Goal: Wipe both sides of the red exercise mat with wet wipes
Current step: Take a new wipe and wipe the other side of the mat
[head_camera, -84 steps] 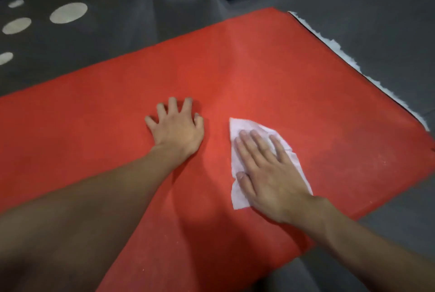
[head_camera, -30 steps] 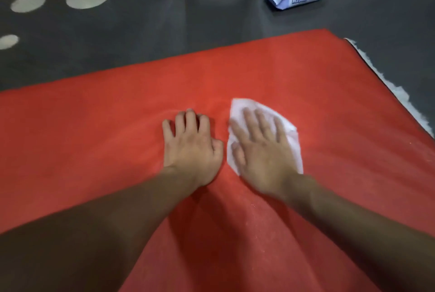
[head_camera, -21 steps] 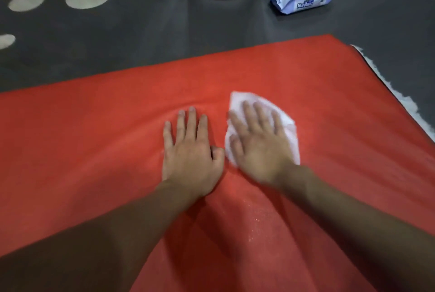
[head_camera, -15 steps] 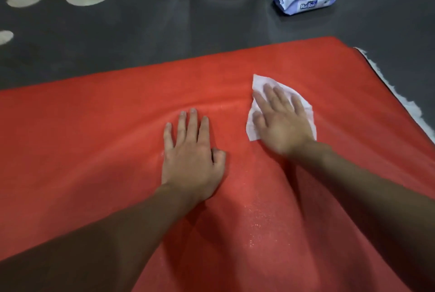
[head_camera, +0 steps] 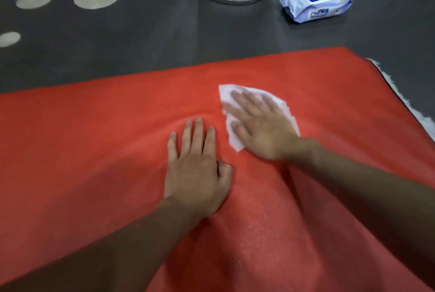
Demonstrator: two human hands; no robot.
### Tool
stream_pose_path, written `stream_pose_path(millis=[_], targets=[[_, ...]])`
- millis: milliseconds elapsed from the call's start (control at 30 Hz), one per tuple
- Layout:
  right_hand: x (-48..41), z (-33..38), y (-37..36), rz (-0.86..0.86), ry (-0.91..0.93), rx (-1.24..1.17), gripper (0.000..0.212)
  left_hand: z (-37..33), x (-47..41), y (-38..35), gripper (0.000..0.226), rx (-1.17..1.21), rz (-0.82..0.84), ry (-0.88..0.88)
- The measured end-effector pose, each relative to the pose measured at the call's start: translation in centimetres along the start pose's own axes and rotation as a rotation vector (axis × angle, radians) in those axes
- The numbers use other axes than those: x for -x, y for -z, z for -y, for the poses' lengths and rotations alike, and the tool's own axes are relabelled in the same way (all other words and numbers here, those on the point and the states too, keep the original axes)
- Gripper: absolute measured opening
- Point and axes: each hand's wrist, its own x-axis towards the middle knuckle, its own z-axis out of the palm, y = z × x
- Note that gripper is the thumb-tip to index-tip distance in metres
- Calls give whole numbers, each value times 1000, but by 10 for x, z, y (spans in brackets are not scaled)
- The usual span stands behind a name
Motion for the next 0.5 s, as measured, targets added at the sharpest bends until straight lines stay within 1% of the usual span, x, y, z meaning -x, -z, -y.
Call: stream_pose_path(millis=[33,67,100,133,167,233,267,300,333,367,400,433,467,500], targets=[[-12,-18,3,-27,-77,12,65,0,0,0,79,4,3,0],[-24,-31,8,-28,-209,12,62,0,0,0,79,8,3,2],[-34,-35,9,-10,-332,-4,60,0,1,0,79,10,3,3],[-40,-27,6,1,-391,-21,59,0,0,0,79,12,4,4],[-42,-10,2,10,-360,-25,59,0,0,1,79,13,12,6],[-30,13,-6,4,-119,-16,60,0,0,2,80,13,31,1],[-27,9,-6,-12,-18,-2,61,0,-1,2,80,13,31,2],[-31,-5,-2,-33,14,18,62,0,-1,2,81,15,34,4],[-42,-23,2,-47,-54,30,62,0,0,3,81,20,37,6],[-54,-39,7,-37,-195,14,59,0,-1,3,82,26,36,3],[-64,-45,10,-12,-337,-18,58,0,0,3,81,32,29,5],[-70,-40,7,3,-421,-35,59,0,0,4,81,34,26,6],[-73,-25,2,-2,-393,-27,61,0,0,4,81,34,30,7],[-71,-8,-2,-6,-283,-13,61,0,0,5,82,32,39,8]])
